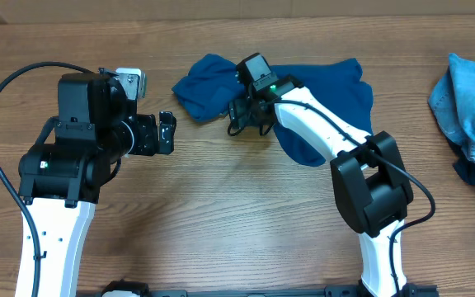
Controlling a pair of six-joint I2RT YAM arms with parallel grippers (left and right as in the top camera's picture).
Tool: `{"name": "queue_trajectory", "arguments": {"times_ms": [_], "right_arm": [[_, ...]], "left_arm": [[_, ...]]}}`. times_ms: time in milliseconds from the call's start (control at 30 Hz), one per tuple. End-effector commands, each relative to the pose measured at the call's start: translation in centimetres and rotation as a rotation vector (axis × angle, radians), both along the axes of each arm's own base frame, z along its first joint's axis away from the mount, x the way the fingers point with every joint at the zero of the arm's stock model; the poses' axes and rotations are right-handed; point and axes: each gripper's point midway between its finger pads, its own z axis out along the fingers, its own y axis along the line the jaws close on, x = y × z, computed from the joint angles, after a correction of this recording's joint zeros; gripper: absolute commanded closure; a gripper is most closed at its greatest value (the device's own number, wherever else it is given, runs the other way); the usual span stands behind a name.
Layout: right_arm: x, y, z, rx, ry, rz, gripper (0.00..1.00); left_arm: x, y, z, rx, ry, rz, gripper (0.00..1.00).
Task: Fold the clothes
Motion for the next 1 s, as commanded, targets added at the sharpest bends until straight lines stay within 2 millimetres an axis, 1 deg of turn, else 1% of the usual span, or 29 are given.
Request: {"name": "queue_trajectory", "arguments": {"times_ms": [0,33,100,133,167,200,233,300,367,433,467,533,633,667,767,867,933,967], "right_arm": [[1.2,-0.6,0.3,-0.042,-0.06,-0.026,0.53],[1.4,-0.5,0.4,-0.037,-0.067,-0.026,0.65],[1.6,-0.4,0.5,-0.028,-0.075,-0.034,0.8],[1.7,-0.5,0.6,-0.02,-0.075,-0.051,0.91],[1.9,-0.4,0.8,-0.009,-0.074,-0.074,0.96],[1.9,-0.2,1.2,0.011,-0.068,-0.083,0.96],[1.9,0.5,1.9,0.049,-0.062,-0.071,0.96],[1.9,2.5,3.9,0.15,-0.055,-0.026,0.96],[1.9,4.9,6.9,0.279,-0.056,0.037,0.96],[1.8,7.6,11.1,0.437,-0.074,0.124,0.96],[1.8,8.6,13.1,0.499,-0.091,0.163,0.96],[2.2,10.0,16.7,0.594,-0.134,0.201,0.96],[3.1,11.5,21.8,0.726,-0.21,0.223,0.96],[3.4,12.1,24.0,0.787,-0.256,0.244,0.96],[4.3,13.1,27.9,0.918,-0.338,0.247,0.96],[4.8,13.3,30.4,1.001,-0.394,0.239,0.96],[5.0,13.4,31.8,1.04,-0.429,0.244,0.96],[5.0,13.5,32.1,1.051,-0.438,0.245,0.96]], "left_arm": [[0.2,0.3,1.1,0.015,-0.036,-0.007,0.0],[0.2,0.3,1.1,0.015,-0.036,-0.007,0.0],[0.2,0.3,1.1,0.015,-0.036,-0.007,0.0],[0.2,0.3,1.1,0.015,-0.036,-0.007,0.0],[0.2,0.3,1.1,0.015,-0.036,-0.007,0.0],[0.2,0.3,1.1,0.015,-0.036,-0.007,0.0],[0.2,0.3,1.1,0.015,-0.036,-0.007,0.0],[0.2,0.3,1.1,0.015,-0.036,-0.007,0.0],[0.2,0.3,1.1,0.015,-0.036,-0.007,0.0],[0.2,0.3,1.1,0.015,-0.036,-0.007,0.0],[0.2,0.3,1.1,0.015,-0.036,-0.007,0.0],[0.2,0.3,1.1,0.015,-0.036,-0.007,0.0],[0.2,0.3,1.1,0.015,-0.036,-0.007,0.0],[0.2,0.3,1.1,0.015,-0.036,-0.007,0.0],[0.2,0.3,1.1,0.015,-0.036,-0.007,0.0],[0.2,0.3,1.1,0.015,-0.036,-0.007,0.0],[0.2,0.3,1.1,0.015,-0.036,-0.007,0.0],[0.2,0.3,1.1,0.015,-0.037,-0.007,0.0]]}}
